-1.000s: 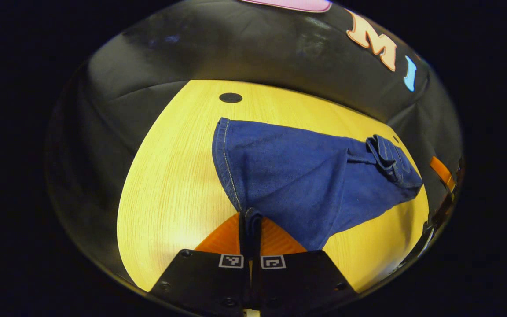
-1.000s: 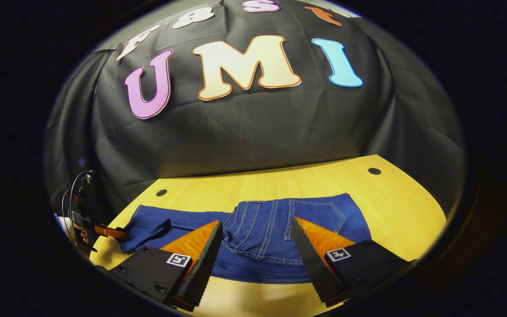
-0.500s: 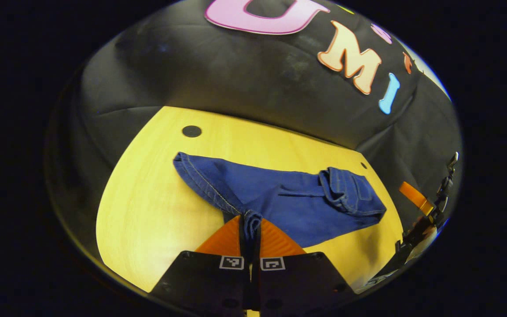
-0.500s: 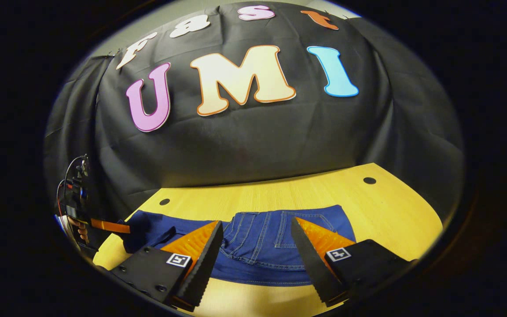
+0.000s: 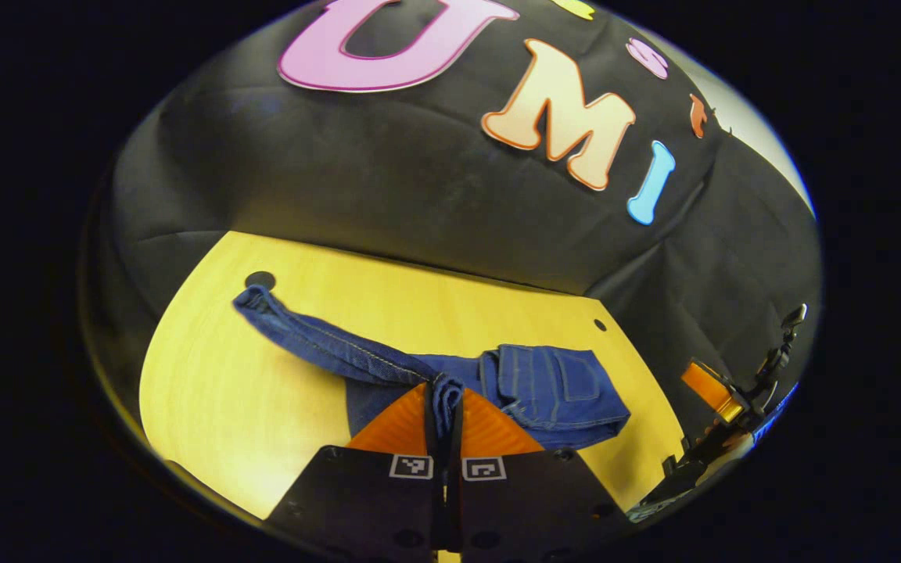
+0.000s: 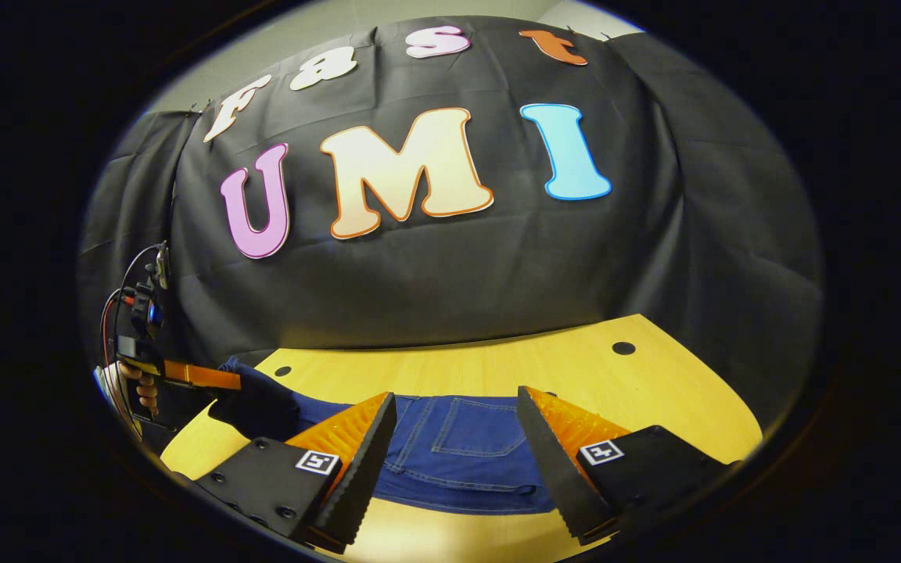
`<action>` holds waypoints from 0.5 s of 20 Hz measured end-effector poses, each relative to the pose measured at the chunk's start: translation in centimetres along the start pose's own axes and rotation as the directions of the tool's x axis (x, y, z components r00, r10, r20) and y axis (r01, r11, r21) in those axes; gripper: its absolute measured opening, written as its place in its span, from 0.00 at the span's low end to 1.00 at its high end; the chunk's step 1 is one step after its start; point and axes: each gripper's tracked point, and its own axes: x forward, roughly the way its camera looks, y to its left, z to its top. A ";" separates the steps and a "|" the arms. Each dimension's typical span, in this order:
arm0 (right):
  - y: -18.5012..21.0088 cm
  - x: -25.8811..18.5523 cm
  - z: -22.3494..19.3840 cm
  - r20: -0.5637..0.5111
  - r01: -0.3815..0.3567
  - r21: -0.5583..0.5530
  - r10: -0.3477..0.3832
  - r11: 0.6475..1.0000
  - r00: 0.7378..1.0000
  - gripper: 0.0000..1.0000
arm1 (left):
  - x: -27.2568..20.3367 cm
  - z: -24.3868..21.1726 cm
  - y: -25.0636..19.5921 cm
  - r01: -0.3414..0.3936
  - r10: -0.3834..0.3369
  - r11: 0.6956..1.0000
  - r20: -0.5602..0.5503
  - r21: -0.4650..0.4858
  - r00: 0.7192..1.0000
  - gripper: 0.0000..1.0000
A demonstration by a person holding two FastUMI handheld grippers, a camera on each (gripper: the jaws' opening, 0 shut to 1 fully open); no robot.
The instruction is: Grasp the waist and the cuffs of the jeans and fold them to make the two legs overlap; first hold the waist and fold one-third of the jeans toward the cuffs, then hold the cuffs and fold the remaining one-third in the same direction to finish folding.
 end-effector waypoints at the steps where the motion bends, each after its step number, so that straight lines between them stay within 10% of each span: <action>1: -0.8 -0.2 0.3 0.002 0.000 0.005 0.000 1.000 1.000 0.95 | 0.4 0.1 -1.2 0.005 -0.005 1.000 0.000 0.003 1.000 0.00; 10: -8.8 -3.0 3.0 0.033 0.038 0.026 -0.039 0.999 0.999 0.95 | 6.3 -0.1 -13.0 0.090 -0.085 0.989 -0.043 0.119 0.995 0.00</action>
